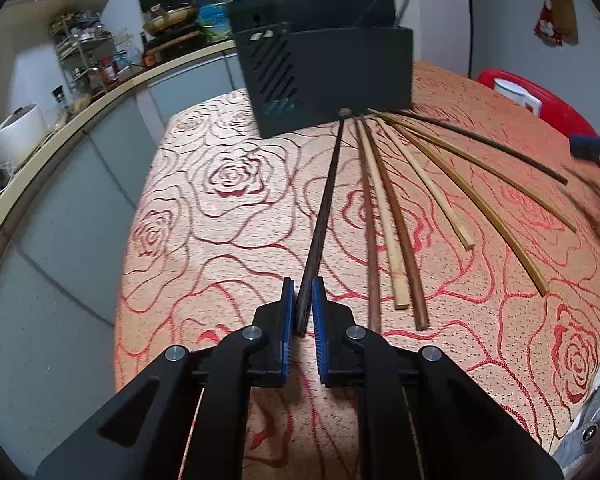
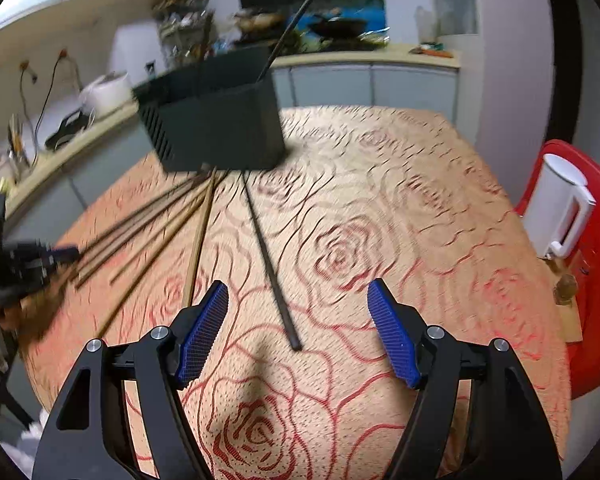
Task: Organize utensils
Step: 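Move both tools back down toward the remaining chopsticks on the tablecloth, then grasp a dark chopstick with the left tool while the right tool grasps another dark chopstick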
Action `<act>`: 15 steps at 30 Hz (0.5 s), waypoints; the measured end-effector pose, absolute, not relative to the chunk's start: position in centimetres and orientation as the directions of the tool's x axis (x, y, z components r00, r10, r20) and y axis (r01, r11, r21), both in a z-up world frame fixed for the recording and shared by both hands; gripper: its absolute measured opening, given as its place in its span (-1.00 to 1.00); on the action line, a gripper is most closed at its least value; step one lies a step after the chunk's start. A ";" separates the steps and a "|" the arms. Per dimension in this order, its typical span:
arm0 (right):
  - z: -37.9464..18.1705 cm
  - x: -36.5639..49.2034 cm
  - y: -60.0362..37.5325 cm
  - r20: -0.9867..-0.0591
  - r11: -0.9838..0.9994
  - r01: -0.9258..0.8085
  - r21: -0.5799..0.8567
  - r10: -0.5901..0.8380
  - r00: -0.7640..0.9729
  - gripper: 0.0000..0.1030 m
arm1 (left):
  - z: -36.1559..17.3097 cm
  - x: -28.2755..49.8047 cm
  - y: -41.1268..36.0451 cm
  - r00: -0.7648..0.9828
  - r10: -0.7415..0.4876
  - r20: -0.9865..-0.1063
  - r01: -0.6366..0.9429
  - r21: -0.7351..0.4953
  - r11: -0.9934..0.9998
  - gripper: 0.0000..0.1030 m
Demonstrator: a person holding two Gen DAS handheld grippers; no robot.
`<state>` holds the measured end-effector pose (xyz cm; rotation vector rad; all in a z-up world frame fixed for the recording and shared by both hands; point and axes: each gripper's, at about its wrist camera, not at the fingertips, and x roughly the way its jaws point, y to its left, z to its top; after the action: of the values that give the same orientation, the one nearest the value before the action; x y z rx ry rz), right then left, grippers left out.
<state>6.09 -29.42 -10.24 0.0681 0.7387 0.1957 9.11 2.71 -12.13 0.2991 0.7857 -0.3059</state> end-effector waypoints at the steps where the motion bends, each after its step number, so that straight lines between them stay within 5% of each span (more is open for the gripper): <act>1: -10.5 6.2 -29.1 -0.672 0.979 -0.165 0.122 0.204 0.712 0.21 | -11.8 9.1 3.0 0.671 -0.160 -0.724 0.366 0.136 0.920 -0.83; 15: -12.2 7.3 -27.7 -0.727 0.980 -0.198 0.029 0.157 0.668 -0.29 | -8.3 7.4 4.3 0.719 -0.213 -0.662 0.343 0.071 0.937 -0.85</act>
<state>7.31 -27.74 -12.19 -0.0543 0.8150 0.2003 7.36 4.27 -8.33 0.1940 0.7054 -0.3096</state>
